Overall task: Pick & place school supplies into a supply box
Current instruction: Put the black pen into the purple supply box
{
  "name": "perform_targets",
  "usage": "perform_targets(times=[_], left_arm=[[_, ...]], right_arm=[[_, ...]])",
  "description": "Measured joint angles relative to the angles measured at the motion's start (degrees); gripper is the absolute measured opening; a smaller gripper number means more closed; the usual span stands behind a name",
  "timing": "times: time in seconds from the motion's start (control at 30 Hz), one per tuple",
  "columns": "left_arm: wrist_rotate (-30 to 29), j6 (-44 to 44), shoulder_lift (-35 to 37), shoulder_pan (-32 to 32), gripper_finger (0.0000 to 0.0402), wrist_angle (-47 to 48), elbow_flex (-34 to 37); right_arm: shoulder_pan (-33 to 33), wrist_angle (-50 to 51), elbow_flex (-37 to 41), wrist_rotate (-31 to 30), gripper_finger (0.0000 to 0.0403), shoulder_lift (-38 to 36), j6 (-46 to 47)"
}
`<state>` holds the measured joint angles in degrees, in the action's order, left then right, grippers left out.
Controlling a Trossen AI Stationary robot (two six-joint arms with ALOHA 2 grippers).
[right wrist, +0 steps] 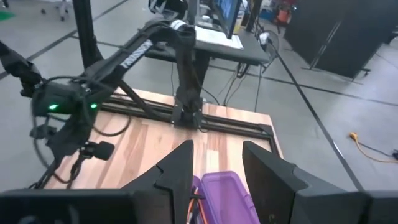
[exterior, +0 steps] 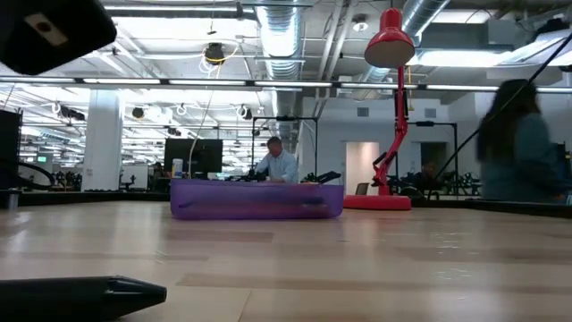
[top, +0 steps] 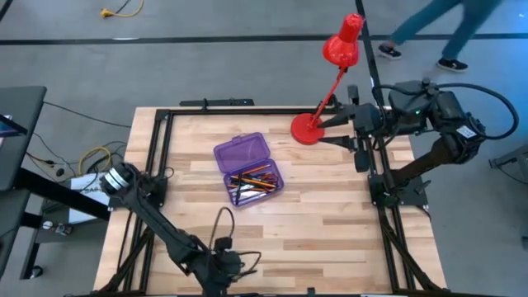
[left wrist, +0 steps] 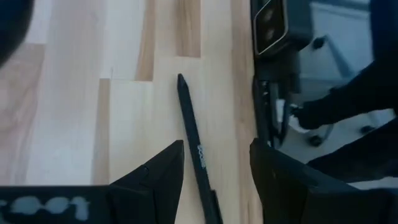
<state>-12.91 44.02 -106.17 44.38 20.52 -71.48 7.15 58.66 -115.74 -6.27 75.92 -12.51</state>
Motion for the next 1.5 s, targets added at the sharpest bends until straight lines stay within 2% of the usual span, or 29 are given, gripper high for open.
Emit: perform_targets(times=[0.33,0.47,0.63,0.7,0.77,0.87,0.93,1.1,1.27,1.5], left_arm=[[2.0,0.1,-9.7,0.2,0.0168,5.7,-7.3],[1.8,0.5,-10.3,0.3,0.0167,7.2,-7.9],[1.3,3.6,-10.4,0.3,0.0149,14.8,-7.9],[2.8,2.7,-10.8,0.3,0.0140,13.9,-7.9],[3.7,1.1,-11.2,0.3,0.0133,11.9,-7.9],[2.4,0.2,-11.3,0.3,0.0128,9.8,-7.9],[0.5,0.1,-11.3,0.3,0.0128,9.9,-7.9],[-0.8,0.1,-11.3,-0.4,0.0128,10.0,-7.9],[-0.5,1.6,-11.3,-0.4,0.0128,9.9,-7.9],[1.9,2.8,-11.3,-0.3,0.0128,6.1,-7.9]], right_arm=[[-0.2,1.4,0.0,0.3,0.0134,-1.8,-0.4],[-0.1,1.3,0.0,0.3,0.0134,-2.9,-0.1],[0.6,1.4,0.0,0.4,0.0134,-4.1,0.0],[1.1,2.0,0.0,0.5,0.0134,-4.4,0.0],[1.5,3.0,0.5,3.6,0.0134,-4.5,0.1],[1.0,1.4,4.9,12.7,0.0134,-5.5,0.5],[0.6,-2.3,9.6,15.8,0.0134,-6.2,1.1],[-0.6,-14.1,23.0,16.9,0.0134,-10.2,3.0],[-2.3,-20.6,34.8,16.9,0.0134,-14.0,5.4],[-4.3,-28.5,45.6,17.0,0.0134,-18.3,9.3]])
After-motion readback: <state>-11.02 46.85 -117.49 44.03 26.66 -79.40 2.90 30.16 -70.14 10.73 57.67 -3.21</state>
